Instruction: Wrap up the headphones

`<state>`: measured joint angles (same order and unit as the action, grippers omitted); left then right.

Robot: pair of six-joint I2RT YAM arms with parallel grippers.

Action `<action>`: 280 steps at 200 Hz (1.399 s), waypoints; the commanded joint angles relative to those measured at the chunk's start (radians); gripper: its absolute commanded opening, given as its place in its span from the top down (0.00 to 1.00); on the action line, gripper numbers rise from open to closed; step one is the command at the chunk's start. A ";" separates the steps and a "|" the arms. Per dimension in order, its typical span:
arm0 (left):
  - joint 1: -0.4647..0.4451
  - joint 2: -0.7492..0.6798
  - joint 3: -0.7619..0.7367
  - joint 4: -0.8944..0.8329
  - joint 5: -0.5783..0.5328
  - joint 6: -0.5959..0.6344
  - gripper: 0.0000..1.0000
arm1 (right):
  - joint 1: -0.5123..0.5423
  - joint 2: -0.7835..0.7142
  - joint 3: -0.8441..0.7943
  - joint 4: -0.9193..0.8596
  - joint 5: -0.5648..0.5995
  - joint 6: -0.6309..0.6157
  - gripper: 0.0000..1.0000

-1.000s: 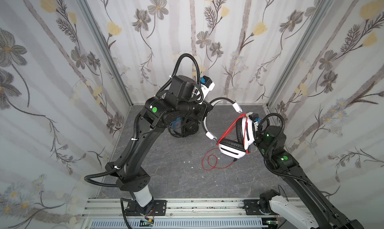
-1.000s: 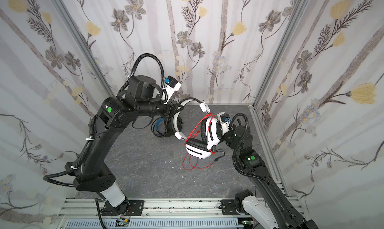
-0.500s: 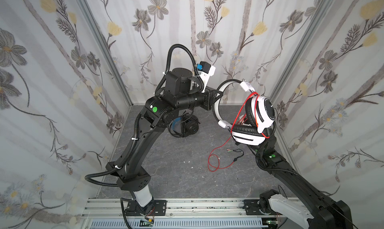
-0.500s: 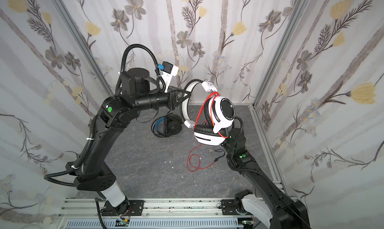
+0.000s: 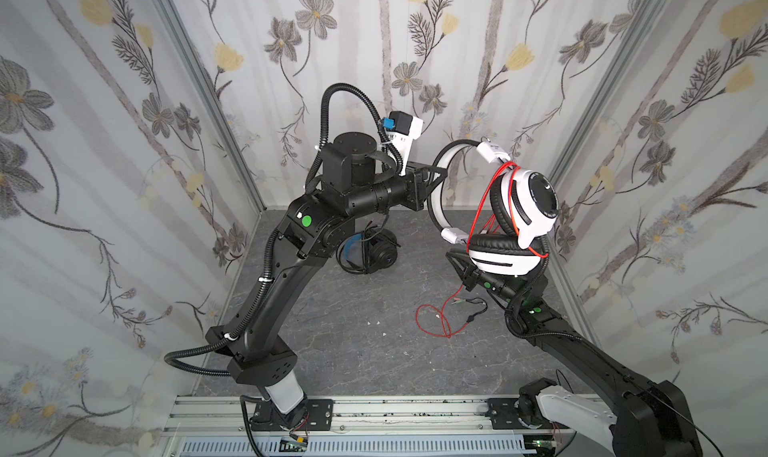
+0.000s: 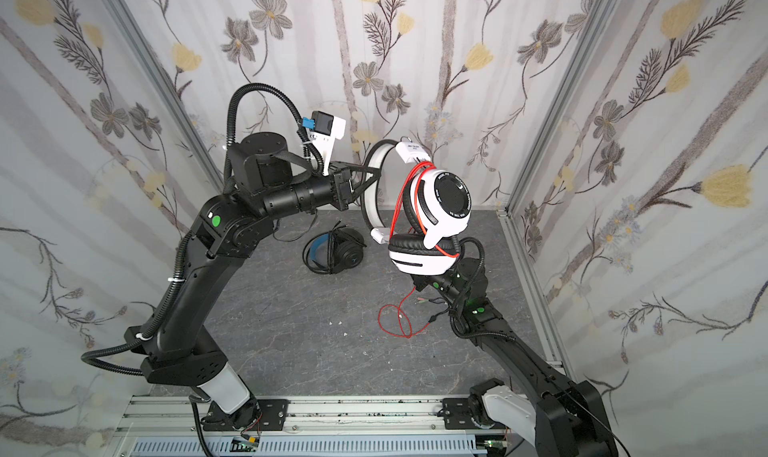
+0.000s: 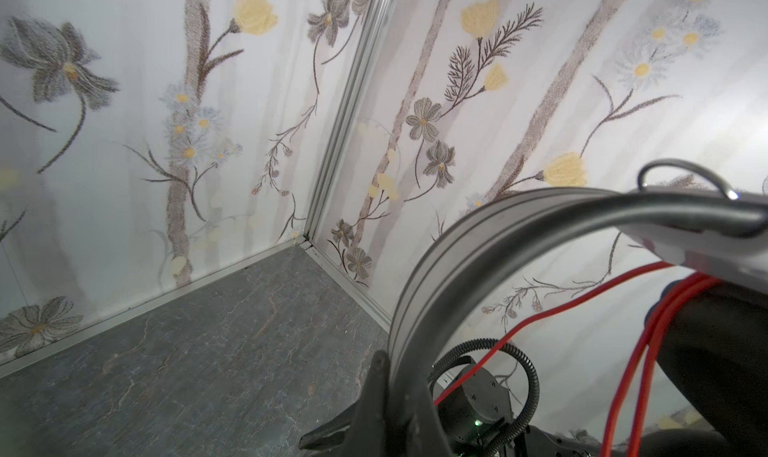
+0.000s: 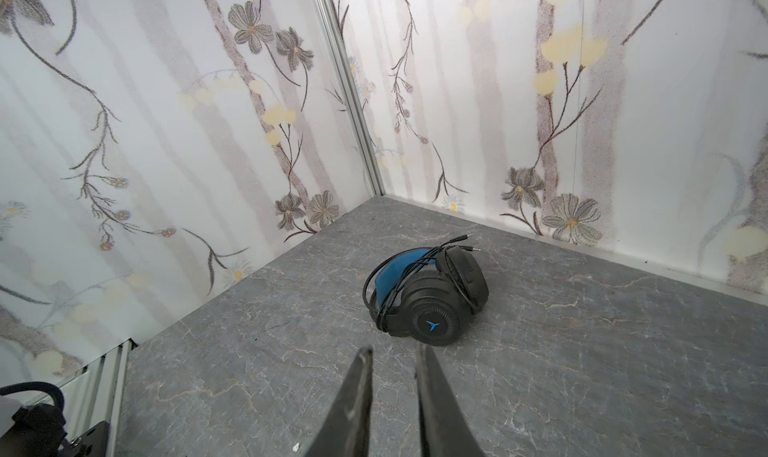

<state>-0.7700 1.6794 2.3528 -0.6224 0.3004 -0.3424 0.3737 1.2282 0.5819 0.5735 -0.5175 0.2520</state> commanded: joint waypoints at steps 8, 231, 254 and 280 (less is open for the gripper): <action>0.013 -0.034 -0.065 0.235 -0.203 -0.116 1.00 | 0.012 -0.020 0.000 -0.061 0.046 -0.042 0.85; 0.190 -0.156 -0.522 0.316 -0.837 -0.097 1.00 | 0.376 -0.044 0.240 -0.549 0.344 -0.438 0.99; 0.191 -0.155 -0.548 0.285 -0.874 -0.020 1.00 | 0.433 -0.033 0.277 -0.601 0.399 -0.483 1.00; 0.190 -0.139 -0.564 0.223 -0.908 0.060 1.00 | 0.488 -0.032 0.318 -0.643 0.439 -0.518 0.99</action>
<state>-0.5816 1.5345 1.7988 -0.4049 -0.5354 -0.3588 0.8204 1.1915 0.8631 -0.0235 -0.1436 -0.1997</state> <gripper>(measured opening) 0.058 0.050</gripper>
